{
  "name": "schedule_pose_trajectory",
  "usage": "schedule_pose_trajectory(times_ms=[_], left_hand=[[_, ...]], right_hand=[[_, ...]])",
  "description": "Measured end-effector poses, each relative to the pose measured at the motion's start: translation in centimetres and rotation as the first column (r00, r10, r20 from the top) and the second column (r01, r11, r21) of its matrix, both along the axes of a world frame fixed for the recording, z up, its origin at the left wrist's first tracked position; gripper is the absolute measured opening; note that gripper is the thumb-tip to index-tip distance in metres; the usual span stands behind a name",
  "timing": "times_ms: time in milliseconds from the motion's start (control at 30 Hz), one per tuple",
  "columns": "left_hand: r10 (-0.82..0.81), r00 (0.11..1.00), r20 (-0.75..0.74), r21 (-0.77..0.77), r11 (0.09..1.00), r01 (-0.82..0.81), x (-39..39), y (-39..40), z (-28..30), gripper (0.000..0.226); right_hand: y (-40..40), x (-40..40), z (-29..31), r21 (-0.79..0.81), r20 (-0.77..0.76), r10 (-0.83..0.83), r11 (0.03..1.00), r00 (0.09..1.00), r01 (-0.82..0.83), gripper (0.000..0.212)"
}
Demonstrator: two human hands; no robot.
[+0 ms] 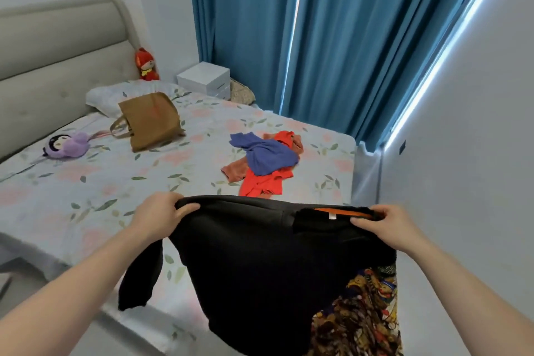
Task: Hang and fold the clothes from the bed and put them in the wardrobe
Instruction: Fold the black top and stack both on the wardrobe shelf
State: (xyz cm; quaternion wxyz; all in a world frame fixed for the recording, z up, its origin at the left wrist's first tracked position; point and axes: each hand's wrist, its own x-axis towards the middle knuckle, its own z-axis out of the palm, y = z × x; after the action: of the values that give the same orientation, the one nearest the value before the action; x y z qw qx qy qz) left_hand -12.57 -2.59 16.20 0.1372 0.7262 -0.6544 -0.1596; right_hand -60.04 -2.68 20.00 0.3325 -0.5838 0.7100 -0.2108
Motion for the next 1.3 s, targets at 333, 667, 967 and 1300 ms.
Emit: schedule_pose_trajectory(times_ms=[333,667,967,1300], left_hand=[[0.132,0.968,0.214,0.117,0.98,-0.16,-3.3,-3.8,-5.6,0.021],[0.354,0.932,0.082,0.082,0.929,-0.361,-7.6,-15.2,-8.8,0.021],[0.422,0.902,0.087,-0.032,0.906,-0.421,-7.5,-28.9,-18.6,0.04],[0.109,0.994,-0.006,0.595,0.799,-0.084,-20.2,-21.9,-43.2,0.099]], right_hand=[[-11.3,-3.5,-7.9,0.151,-0.022,0.154,0.977,0.988,-0.149,0.019],[-25.8,-4.5,-15.1,0.126,-0.106,0.176,0.979,0.979,-0.162,0.013],[-36.0,-0.5,-25.3,-0.029,0.021,-0.023,0.999,1.0,0.024,0.036],[-25.3,-6.5,-47.8,0.198,-0.177,-0.08,0.974,0.981,0.115,0.051]])
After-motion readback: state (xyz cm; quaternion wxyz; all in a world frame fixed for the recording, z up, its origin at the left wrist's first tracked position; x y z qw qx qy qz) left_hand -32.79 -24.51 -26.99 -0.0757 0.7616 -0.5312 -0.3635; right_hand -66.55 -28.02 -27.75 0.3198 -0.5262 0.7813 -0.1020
